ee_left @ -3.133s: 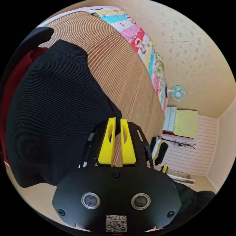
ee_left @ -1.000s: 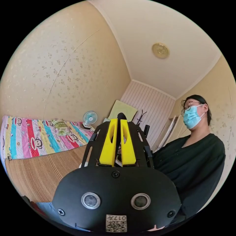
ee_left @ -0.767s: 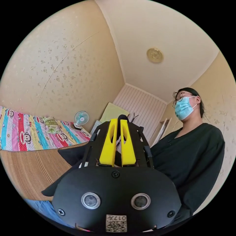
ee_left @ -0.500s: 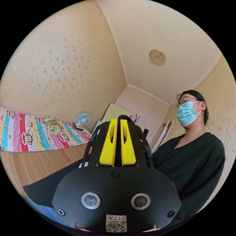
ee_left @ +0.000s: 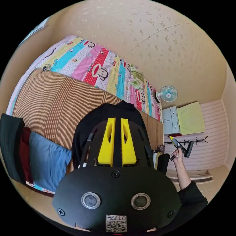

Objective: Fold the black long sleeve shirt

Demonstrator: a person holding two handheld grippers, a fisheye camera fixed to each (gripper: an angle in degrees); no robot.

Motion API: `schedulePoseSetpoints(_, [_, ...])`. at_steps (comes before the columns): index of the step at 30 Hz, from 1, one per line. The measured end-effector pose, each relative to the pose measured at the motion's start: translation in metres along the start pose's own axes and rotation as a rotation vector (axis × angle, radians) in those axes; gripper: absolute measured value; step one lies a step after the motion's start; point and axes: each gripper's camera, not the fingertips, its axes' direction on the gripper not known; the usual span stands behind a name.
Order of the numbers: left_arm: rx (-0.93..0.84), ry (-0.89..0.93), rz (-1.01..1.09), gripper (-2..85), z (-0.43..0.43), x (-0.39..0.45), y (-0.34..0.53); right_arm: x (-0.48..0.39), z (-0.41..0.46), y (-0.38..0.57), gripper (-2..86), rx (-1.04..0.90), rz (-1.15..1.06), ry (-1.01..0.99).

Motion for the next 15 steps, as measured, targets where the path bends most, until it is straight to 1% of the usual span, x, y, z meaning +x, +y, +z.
schedulePoseSetpoints(1, [-0.049,-0.017,-0.005,5.2,0.015,-0.011,0.008,0.009,0.034,0.017,3.0,-0.106,0.002,0.023])
schedulePoseSetpoints(2, [-0.151,-0.059,-0.024,5.4,0.042,-0.033,0.025,0.019,0.071,0.039,2.7,-0.250,0.026,0.075])
schedulePoseSetpoints(3, [-0.240,-0.101,-0.044,5.8,0.065,-0.053,0.040,0.025,0.089,0.050,2.6,-0.324,0.043,0.100])
schedulePoseSetpoints(4, [-0.278,-0.117,-0.053,5.9,0.074,-0.062,0.047,0.035,0.118,0.072,2.5,-0.457,0.081,0.129])
schedulePoseSetpoints(5, [-0.332,-0.132,-0.066,6.1,0.087,-0.078,0.058,0.043,0.138,0.091,2.3,-0.549,0.118,0.134])
schedulePoseSetpoints(6, [-0.362,-0.131,-0.075,6.1,0.094,-0.090,0.064,0.045,0.145,0.097,2.3,-0.575,0.137,0.131])
schedulePoseSetpoints(9, [-0.368,-0.124,-0.048,6.2,0.097,-0.106,0.050,0.044,0.163,0.098,2.0,-0.613,0.187,0.098])
schedulePoseSetpoints(13, [-0.348,-0.179,0.066,6.3,0.102,-0.112,0.003,0.014,0.189,0.033,1.7,-0.575,0.052,0.114])
schedulePoseSetpoints(15, [-0.392,-0.212,0.123,6.3,0.117,-0.120,-0.019,0.000,0.202,0.003,1.7,-0.550,-0.011,0.125])
